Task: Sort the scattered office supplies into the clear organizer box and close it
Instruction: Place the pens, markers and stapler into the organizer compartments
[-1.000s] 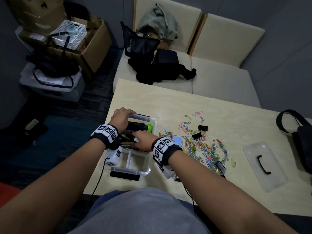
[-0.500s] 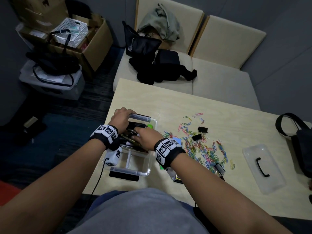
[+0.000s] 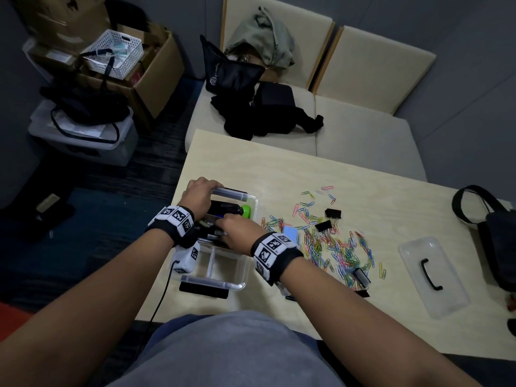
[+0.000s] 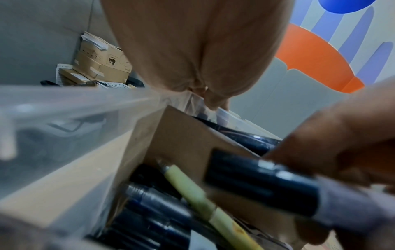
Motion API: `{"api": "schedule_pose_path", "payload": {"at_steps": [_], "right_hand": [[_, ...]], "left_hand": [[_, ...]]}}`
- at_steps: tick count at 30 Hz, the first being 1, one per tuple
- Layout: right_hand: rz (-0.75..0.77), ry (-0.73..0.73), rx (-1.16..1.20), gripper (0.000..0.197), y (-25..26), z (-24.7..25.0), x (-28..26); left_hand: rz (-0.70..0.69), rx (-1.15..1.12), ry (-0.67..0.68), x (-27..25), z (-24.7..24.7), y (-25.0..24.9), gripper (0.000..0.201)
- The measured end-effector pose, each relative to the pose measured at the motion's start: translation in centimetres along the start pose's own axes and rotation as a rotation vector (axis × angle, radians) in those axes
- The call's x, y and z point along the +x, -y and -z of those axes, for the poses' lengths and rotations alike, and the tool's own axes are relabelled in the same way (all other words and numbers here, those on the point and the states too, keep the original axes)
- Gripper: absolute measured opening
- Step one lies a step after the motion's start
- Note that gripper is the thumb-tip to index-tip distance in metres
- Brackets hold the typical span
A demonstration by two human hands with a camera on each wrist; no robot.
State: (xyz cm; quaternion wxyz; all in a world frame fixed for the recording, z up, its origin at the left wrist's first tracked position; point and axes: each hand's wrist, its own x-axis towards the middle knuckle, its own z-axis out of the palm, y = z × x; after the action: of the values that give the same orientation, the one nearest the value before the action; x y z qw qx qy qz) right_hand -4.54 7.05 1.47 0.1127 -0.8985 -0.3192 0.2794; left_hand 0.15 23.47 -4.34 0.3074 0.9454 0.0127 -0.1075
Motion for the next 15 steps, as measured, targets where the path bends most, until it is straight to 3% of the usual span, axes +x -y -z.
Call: {"api": "schedule_pose_path", "payload": {"at_steps": [5, 15], "right_hand": [[-0.006, -0.096, -0.028, 0.037, 1.1, -1.7, 1.0], [0.035, -0.176, -0.129, 0.03, 1.8, -2.7, 2.0]], "left_hand": [[0.0, -0.002, -0.006, 0.0, 0.0, 0.0, 0.053], [0.004, 0.019, 0.001, -0.1, 0.2, -0.2, 0.058]]}}
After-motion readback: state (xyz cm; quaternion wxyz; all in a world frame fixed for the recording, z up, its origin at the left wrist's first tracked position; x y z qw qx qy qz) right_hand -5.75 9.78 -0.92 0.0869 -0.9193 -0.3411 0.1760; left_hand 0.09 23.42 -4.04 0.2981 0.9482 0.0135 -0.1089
